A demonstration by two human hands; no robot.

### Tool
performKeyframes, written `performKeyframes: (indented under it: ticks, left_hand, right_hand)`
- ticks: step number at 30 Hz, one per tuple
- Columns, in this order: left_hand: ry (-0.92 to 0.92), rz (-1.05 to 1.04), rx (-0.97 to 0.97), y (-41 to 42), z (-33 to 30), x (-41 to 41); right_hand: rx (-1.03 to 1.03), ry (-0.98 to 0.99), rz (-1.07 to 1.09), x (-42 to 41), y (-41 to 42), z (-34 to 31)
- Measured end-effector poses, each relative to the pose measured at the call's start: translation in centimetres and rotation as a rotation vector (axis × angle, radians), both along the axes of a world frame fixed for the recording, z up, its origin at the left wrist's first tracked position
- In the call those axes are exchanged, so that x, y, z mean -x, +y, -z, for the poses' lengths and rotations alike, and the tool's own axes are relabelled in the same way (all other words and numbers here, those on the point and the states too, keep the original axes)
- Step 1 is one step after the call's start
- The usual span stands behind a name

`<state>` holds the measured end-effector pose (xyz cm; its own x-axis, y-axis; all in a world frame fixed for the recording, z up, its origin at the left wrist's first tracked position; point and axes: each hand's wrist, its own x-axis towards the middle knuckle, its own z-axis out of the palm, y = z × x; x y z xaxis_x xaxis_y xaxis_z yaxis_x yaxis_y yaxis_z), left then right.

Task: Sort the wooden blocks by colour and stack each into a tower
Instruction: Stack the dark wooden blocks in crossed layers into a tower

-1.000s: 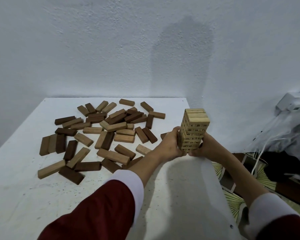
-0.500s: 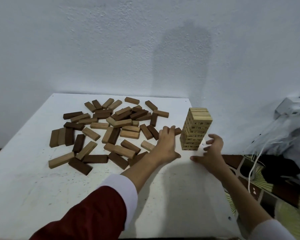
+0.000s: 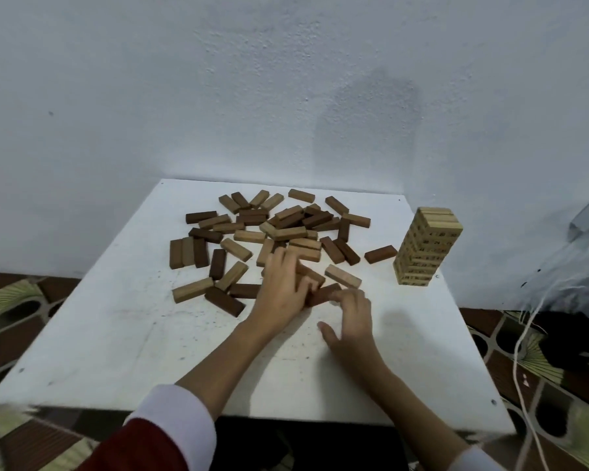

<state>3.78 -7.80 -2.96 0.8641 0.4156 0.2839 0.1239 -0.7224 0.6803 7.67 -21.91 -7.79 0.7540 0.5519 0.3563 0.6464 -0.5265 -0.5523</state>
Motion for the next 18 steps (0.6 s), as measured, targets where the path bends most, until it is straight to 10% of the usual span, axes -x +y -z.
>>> performKeyframes:
  ticks: [10,18]
  left_hand:
    - [0.092,-0.140,-0.473,5.4,4.6,7.6]
    - [-0.003,0.068,-0.271,6.4,5.4,9.2]
  right_hand:
    - [0.355,-0.134,-0.002,3.4,7.3,-1.0]
    - [0.124,-0.099,0.008,3.5,6.8,-0.2]
